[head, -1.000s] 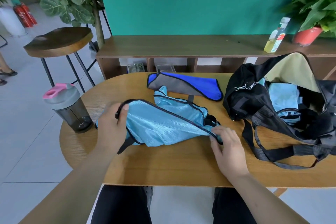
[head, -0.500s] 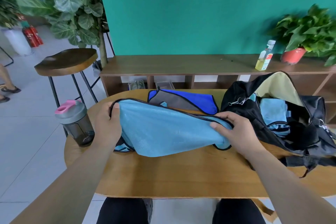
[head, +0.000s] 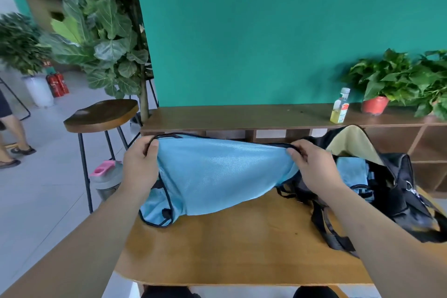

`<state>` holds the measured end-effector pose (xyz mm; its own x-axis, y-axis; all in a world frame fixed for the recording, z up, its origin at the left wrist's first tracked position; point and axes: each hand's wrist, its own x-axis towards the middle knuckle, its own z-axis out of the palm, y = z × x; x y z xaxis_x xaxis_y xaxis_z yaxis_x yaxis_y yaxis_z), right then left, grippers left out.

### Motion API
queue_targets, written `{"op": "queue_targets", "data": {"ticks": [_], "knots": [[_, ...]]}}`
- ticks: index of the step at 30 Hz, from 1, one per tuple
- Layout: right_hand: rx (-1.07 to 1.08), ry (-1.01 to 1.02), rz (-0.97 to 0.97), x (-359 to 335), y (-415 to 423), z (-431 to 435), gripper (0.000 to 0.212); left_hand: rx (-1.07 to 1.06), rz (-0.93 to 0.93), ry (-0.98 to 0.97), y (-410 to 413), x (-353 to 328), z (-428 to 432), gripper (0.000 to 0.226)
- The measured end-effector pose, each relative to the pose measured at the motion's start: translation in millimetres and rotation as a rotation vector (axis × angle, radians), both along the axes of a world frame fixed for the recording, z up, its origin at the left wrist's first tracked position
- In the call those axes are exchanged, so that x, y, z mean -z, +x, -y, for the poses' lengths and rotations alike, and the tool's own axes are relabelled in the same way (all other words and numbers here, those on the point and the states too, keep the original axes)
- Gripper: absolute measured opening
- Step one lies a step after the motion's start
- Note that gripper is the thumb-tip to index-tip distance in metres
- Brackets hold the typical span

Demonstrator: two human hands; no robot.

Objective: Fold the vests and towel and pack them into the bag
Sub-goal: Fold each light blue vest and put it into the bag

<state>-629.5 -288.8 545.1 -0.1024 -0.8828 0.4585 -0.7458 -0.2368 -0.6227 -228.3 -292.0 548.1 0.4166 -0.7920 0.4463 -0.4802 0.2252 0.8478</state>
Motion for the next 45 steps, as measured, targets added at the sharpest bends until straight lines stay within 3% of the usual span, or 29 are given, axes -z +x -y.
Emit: {"op": "queue_targets", "data": {"ticks": [5,8,11,16,19,23,28,34,38,42,45], "knots": [[0.025,-0.14,0.099,-46,9,7,0.012,0.055,0.138,-0.038,2,-43,5,0.021],[0.049,-0.164,0.21,-70,11,13,0.017,0.141,0.101,-0.007,-2,-67,4,0.014],[0.074,-0.185,0.186,-92,7,17,0.022,0.208,0.089,-0.015,-3,-84,3,0.01],[0.066,-0.321,0.014,-128,-14,17,0.026,0.142,0.174,-0.072,9,-118,3,0.016],[0.066,-0.425,-0.231,-145,-26,18,0.035,0.068,0.199,-0.085,17,-138,8,0.016],[-0.008,-0.352,-0.437,-167,-32,20,0.035,-0.013,0.278,-0.121,20,-161,14,0.015],[-0.013,-0.307,-0.284,-176,-22,16,0.02,-0.042,0.221,-0.093,23,-171,17,0.013],[-0.094,-0.227,0.012,-187,-21,9,0.039,0.102,0.121,-0.112,33,-172,10,0.015],[-0.072,-0.268,0.108,-206,-20,11,0.033,0.071,0.056,-0.215,35,-189,11,0.006],[0.072,-0.29,-0.261,-221,-9,24,0.02,-0.076,0.316,-0.175,28,-211,19,0.016],[0.134,-0.322,-0.251,-225,1,29,0.017,-0.119,0.463,-0.144,23,-220,22,0.025]]}}
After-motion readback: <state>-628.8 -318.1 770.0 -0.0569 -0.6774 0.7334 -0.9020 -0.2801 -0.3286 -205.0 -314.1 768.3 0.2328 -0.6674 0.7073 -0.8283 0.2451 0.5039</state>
